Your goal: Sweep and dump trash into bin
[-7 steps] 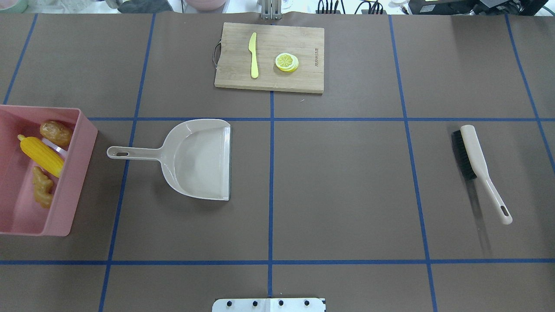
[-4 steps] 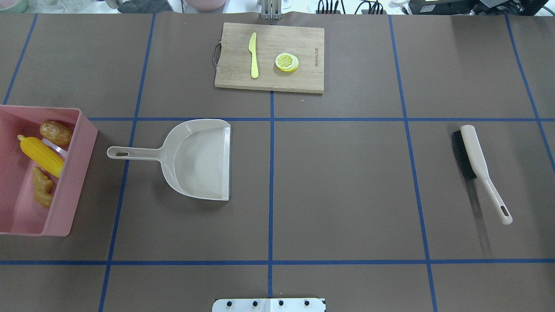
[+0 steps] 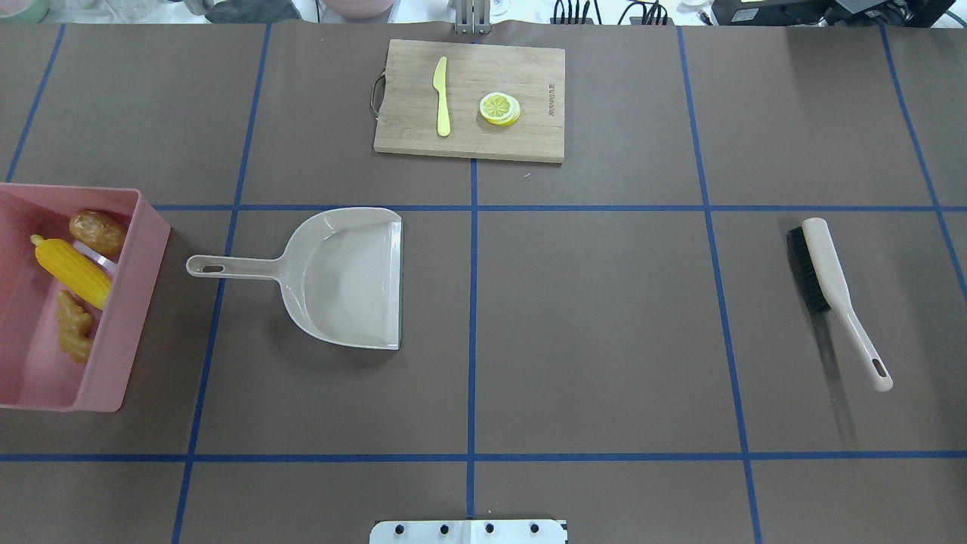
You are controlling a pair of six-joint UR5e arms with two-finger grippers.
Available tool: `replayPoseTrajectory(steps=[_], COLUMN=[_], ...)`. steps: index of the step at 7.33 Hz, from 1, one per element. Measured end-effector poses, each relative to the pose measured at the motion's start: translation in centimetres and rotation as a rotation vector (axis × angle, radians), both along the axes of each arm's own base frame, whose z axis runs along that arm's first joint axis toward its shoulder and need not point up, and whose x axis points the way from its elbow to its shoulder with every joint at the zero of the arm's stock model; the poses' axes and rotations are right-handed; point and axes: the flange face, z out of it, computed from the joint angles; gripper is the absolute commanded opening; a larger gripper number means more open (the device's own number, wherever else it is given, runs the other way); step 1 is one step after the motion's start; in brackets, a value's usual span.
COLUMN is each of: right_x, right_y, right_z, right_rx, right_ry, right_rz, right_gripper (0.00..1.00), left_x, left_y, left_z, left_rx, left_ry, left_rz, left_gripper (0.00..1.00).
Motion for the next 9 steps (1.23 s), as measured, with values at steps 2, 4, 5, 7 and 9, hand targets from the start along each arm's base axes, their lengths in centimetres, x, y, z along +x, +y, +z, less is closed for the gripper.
replayPoseTrajectory(steps=[2,4,5,7,9], right_x=[0.0,-0.01,-0.02,-0.08,-0.1], right_y=[0.17,0.2,0.26,0.5,0.56], right_z=[0.2,0.24,0.29,0.44,0.38], right_rx=[0.0,-0.001,-0.003,-0.007,-0.006], right_ry=[0.001,0.0,-0.002,-0.008,-0.01], right_rz=[-0.001,-0.001,-0.001,-0.001,-0.001], right_gripper=[1.0,1.0,1.0,1.0,1.0], left_x=[0.01,0.01,0.04,0.05,0.13], left_y=[-0.05,-0.05,-0.05,-0.04,-0.03], left_z=[-0.75,-0.84,-0.85,-0.76,-0.64], left_rx=[0.022,0.025,0.025,0.022,0.019], left_ry=[0.0,0.0,0.0,0.0,-0.001], left_rz=[0.003,0.003,0.004,0.004,0.005], left_gripper=[0.99,0.99,0.99,0.99,0.99])
